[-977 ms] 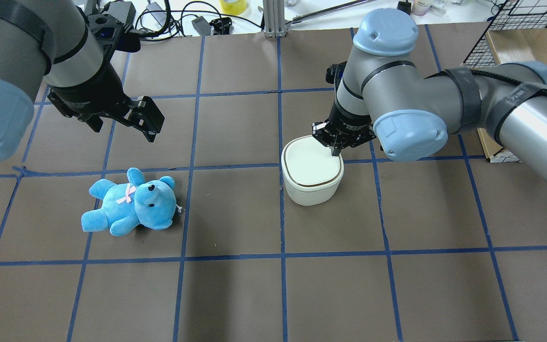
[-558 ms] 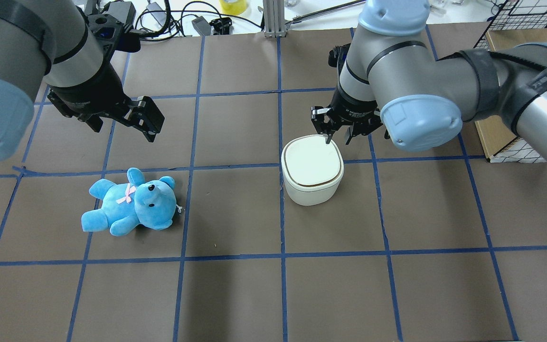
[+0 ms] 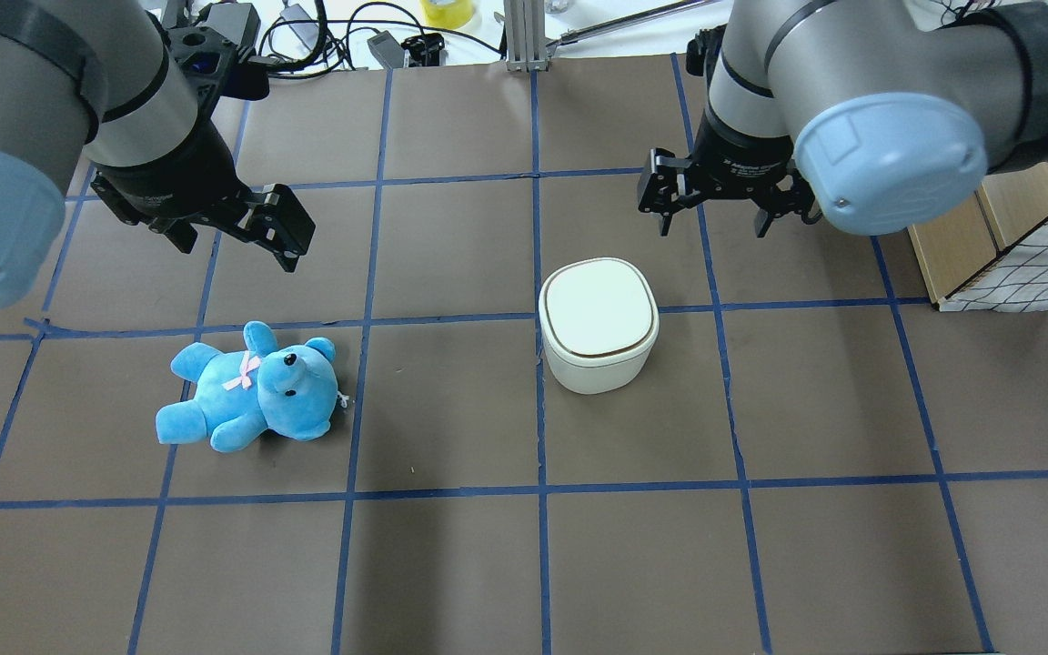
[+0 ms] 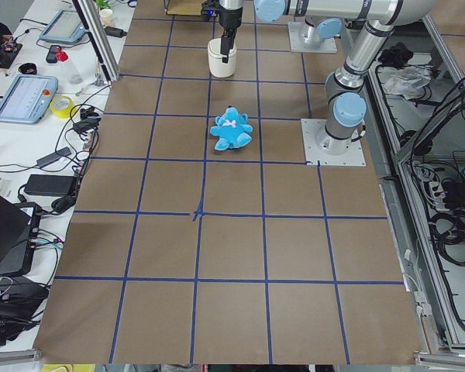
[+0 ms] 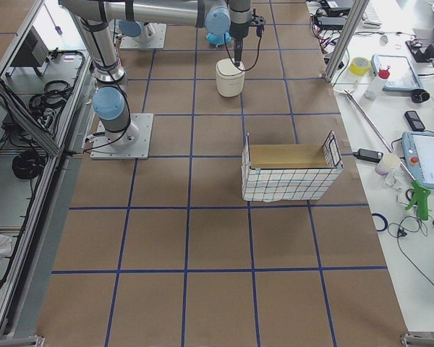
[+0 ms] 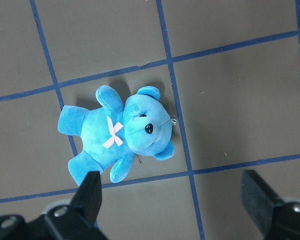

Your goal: Open trash can with right arm

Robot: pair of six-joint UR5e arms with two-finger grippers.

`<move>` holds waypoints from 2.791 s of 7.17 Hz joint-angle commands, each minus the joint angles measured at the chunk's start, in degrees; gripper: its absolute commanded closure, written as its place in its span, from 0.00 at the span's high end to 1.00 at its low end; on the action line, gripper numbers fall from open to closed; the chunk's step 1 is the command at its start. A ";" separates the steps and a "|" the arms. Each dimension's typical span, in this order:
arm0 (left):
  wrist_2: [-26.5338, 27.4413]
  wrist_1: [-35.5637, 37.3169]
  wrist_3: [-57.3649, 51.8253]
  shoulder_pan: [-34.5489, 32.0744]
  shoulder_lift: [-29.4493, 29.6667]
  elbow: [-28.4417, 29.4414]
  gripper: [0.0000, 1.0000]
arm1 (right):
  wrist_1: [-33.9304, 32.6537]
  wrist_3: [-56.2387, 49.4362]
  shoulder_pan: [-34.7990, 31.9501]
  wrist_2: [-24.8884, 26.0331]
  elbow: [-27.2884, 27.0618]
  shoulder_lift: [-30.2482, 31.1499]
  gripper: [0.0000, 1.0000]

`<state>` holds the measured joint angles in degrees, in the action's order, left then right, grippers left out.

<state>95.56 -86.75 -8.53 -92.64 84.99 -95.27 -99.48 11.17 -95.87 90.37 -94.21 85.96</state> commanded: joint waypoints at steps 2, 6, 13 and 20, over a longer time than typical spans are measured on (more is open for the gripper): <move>-0.02 0.00 0.00 0.00 0.00 0.00 1.00 | 7.89 -4.23 5.25 -0.20 0.25 5.52 1.00; -0.02 0.00 0.00 0.00 0.00 0.00 1.00 | 10.45 -4.14 5.08 -0.28 0.60 8.44 1.00; -0.02 0.00 0.00 0.00 0.00 0.00 1.00 | 10.36 -4.23 4.99 -0.28 0.17 8.18 1.00; -0.02 0.00 0.00 0.00 0.00 0.00 1.00 | 10.27 -4.23 4.99 -0.19 -0.10 8.00 1.00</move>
